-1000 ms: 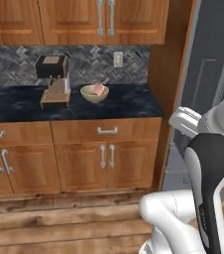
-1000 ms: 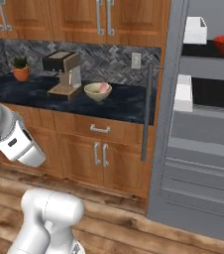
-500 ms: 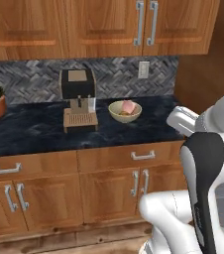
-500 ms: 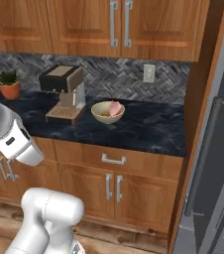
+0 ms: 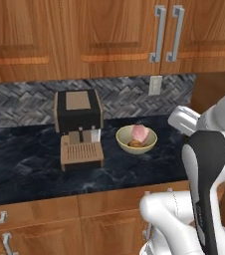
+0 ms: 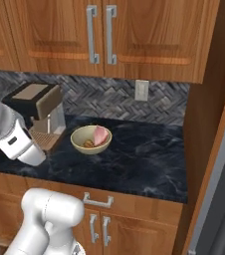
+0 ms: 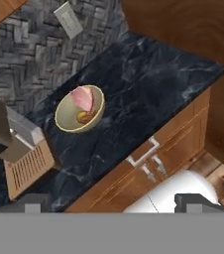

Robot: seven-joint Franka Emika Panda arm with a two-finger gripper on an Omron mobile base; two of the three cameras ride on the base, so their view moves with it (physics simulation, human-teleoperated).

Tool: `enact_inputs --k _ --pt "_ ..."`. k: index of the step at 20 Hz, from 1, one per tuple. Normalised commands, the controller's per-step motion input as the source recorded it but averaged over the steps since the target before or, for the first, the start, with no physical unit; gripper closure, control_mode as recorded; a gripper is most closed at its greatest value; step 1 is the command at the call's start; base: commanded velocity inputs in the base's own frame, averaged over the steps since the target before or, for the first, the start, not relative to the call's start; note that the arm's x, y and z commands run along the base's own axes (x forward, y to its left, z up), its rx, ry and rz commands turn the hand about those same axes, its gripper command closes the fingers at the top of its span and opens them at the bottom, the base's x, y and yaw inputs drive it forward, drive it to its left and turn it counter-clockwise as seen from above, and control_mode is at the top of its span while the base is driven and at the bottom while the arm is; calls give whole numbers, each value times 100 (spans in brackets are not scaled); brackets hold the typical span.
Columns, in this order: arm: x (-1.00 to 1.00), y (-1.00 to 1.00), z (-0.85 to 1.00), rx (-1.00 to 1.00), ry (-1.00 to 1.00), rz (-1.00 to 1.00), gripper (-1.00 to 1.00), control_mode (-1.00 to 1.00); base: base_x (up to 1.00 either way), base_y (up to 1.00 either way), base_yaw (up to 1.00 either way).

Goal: Place the bowl with the onion and lime on the top shelf of the fridge. Place the bowl with the steak and chicken drumstick on the second highest shelf of the fridge.

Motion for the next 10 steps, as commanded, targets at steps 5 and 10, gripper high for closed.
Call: enact_inputs --k 5,10 --pt "21 -25 -14 5 15 0 -100 -100 27 -21 0" --pt "86 -43 -42 10 37 0 -100 -100 0 0 0"
